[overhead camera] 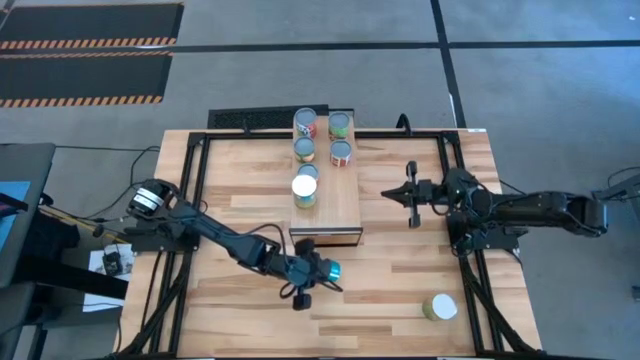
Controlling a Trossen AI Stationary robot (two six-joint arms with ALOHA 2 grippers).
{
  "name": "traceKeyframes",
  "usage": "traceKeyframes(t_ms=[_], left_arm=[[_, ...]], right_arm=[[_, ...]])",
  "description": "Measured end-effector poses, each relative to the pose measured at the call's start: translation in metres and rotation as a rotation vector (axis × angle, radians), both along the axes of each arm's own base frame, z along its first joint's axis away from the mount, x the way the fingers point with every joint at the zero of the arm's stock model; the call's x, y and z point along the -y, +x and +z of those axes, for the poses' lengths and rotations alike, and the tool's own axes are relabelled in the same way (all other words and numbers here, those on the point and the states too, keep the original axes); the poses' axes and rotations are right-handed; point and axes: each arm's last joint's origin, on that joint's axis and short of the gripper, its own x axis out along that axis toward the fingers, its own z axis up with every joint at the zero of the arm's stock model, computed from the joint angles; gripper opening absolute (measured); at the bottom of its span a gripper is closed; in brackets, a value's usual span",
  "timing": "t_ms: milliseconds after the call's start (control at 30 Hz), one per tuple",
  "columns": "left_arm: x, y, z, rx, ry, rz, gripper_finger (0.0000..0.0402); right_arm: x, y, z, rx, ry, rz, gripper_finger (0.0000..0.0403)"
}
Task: Pick and place cans onto a shelf
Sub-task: Put the canned tuna on the shelf aligned with other cans
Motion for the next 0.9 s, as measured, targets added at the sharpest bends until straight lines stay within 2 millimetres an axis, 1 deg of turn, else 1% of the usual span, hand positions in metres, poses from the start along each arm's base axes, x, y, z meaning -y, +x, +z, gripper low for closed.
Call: traceKeyframes(t_ms=[67,167,267,367,533,600,900], left_arm=[[0.0,0.0,0.0,-0.003,-0.008,0.004,0.0],[0.0,0.002,-0.008,-0.025,-0.024,0.029,0.0],[0.001,0.004,-0.019,-0.072,-0.026,0.028,0.0],[0.005,0.005,-0.023,-0.148,0.012,0.025,0.0],[0.011,0.012,-0.017,-0.211,0.069,0.03,0.0],[0.011,0.012,-0.017,-0.251,0.088,0.035,0.0],[0.01,0.013,-0.015,-0.266,0.063,0.066,0.0001]], right_arm=[[-0.002,0.001,0.0,0.0,-0.005,-0.003,0.0005],[-0.004,0.001,0.0,0.0,-0.006,0.008,0.0005],[-0.004,0.001,0.0,0.003,-0.009,0.011,0.0005],[-0.004,0.001,0.0,0.003,-0.009,0.011,0.0005],[-0.004,0.001,0.0,0.001,-0.009,0.011,0.0005],[-0.004,0.001,0.0,0.001,-0.011,0.01,0.0005],[-0.004,0.001,0.0,-0.006,-0.014,0.009,0.0005]])
